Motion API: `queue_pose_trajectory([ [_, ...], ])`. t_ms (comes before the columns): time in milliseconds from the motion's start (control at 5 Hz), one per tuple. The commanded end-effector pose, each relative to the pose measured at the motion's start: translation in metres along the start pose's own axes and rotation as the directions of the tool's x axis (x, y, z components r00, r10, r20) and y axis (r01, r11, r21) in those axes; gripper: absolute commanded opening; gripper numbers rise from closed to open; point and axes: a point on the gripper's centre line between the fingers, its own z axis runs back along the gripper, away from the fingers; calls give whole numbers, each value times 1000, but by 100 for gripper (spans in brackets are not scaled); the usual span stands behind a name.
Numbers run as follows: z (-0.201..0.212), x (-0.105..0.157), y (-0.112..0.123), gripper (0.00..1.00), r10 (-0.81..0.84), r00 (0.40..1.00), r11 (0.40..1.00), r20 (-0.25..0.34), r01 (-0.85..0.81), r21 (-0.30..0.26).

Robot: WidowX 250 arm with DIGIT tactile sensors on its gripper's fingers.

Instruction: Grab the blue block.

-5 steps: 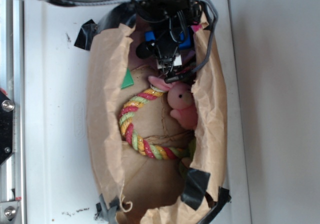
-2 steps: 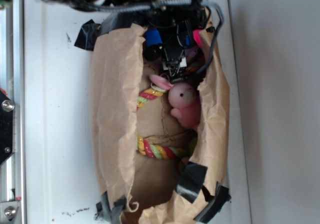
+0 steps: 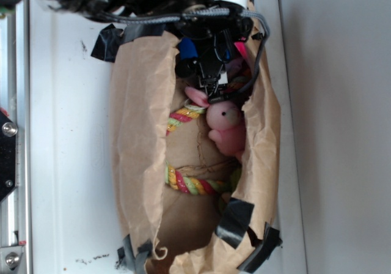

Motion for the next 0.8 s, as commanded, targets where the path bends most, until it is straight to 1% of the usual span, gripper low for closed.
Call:
queue_pose_trajectory([
  [0,1,5,-3,3,-20,1000,1000,19,20,-17],
  [200,5,6,-1,0,-5,1000,1000,29,5,-17],
  [600,13,8,3,0,11,999,1000,39,-10,-27],
])
